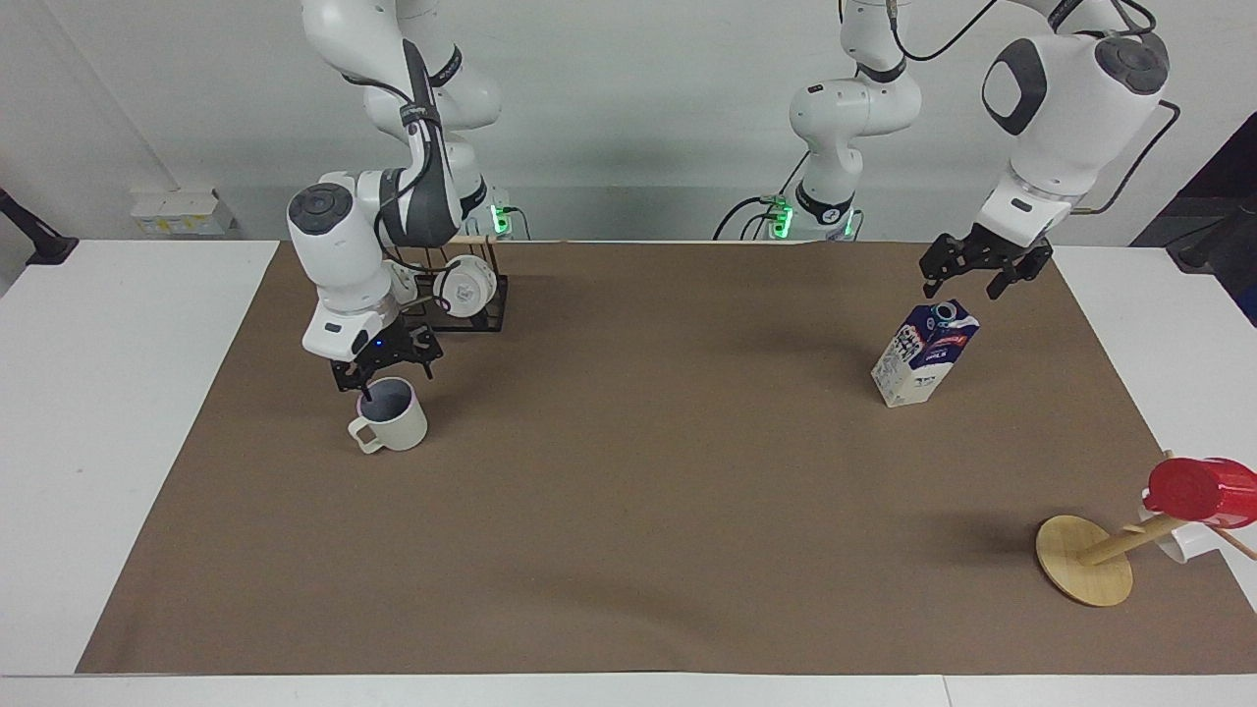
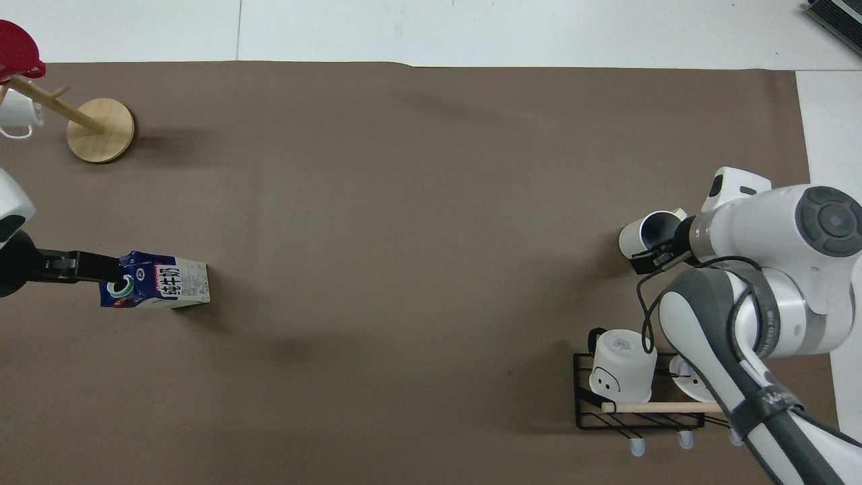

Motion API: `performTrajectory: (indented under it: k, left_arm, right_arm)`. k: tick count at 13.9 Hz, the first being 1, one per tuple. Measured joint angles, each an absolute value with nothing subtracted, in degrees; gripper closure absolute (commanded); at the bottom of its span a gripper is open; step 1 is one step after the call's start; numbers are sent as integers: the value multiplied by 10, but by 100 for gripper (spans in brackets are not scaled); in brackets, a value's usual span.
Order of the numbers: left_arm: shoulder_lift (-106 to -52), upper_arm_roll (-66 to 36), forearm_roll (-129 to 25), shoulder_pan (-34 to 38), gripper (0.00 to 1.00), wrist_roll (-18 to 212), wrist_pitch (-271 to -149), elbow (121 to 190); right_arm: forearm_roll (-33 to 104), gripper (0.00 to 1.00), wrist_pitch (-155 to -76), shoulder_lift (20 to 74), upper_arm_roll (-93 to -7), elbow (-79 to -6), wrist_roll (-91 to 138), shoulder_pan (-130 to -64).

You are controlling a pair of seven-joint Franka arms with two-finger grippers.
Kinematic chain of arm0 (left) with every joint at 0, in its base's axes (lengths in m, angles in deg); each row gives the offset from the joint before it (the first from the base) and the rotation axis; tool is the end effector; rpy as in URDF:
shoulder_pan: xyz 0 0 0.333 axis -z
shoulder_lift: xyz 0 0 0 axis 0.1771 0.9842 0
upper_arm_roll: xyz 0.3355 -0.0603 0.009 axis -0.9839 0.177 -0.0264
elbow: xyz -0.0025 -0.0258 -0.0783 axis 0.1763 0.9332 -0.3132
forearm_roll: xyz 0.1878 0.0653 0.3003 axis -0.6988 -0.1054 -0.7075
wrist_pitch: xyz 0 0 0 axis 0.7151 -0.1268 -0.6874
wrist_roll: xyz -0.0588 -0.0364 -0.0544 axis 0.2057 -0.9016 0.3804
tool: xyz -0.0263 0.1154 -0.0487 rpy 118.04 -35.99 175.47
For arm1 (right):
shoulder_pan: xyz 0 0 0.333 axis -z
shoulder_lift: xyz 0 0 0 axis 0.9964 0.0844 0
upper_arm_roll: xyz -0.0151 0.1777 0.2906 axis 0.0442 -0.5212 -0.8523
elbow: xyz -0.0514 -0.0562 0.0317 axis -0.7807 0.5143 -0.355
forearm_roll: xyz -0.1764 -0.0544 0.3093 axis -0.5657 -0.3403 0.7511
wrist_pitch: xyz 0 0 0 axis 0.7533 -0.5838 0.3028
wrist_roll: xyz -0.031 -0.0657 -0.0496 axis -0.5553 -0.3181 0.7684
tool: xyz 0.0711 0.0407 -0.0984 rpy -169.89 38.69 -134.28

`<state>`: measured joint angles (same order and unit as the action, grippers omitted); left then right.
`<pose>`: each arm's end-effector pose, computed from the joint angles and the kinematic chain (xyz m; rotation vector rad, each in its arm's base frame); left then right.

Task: Place cup and milk on table
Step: 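Reach the left gripper to the milk carton while the right gripper reaches the mug, then grasp the carton with the left gripper while the right gripper lifts the mug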

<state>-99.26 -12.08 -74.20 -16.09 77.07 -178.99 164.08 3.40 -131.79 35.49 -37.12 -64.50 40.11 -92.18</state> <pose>0.4667 -0.0104 0.5342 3.1119 -0.1006 0.0214 0.5266 0.0125 0.3885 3.0105 0.7193 0.1037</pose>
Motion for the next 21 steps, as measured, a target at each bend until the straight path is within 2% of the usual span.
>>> performTrajectory:
  k: [1, 2, 3, 11, 13, 16, 17, 19, 21]
  left_arm:
    - [-993, -121, -742, -161, 0, 771, -1809, 1656]
    - [-993, -121, -742, -161, 0, 771, -1826, 1671]
    - [-993, -121, -742, -162, 0, 771, -1842, 1687]
    - [-995, -121, -742, -164, 0, 771, -1941, 1764]
    - [-995, -121, -742, -164, 12, 771, -1945, 1769]
    - [-995, -121, -742, -164, 28, 771, -1945, 1769]
    - [-995, -121, -742, -164, 30, 770, -1945, 1769]
    - [-996, -121, -742, -165, 46, 770, -1945, 1769]
    - [-997, -120, -742, -165, 53, 770, -1945, 1768]
  right_arm:
    - [34, 62, -1328, 358, -371, -650, 402, -922]
    - [34, 84, -1333, 360, -371, -653, 403, -922]
    - [34, 100, -1335, 361, -371, -654, 404, -922]
    - [37, 100, -1335, 362, -371, -652, 298, -933]
    - [37, 100, -1299, 361, -371, -633, 279, -944]
    - [38, 100, -1179, 356, -372, -567, 274, -973]
    - [38, 100, -1146, 353, -372, -547, 271, -986]
    - [38, 100, -1114, 351, -373, -526, 248, -1020]
    - [37, 100, -1112, 352, -374, -522, 191, -1068]
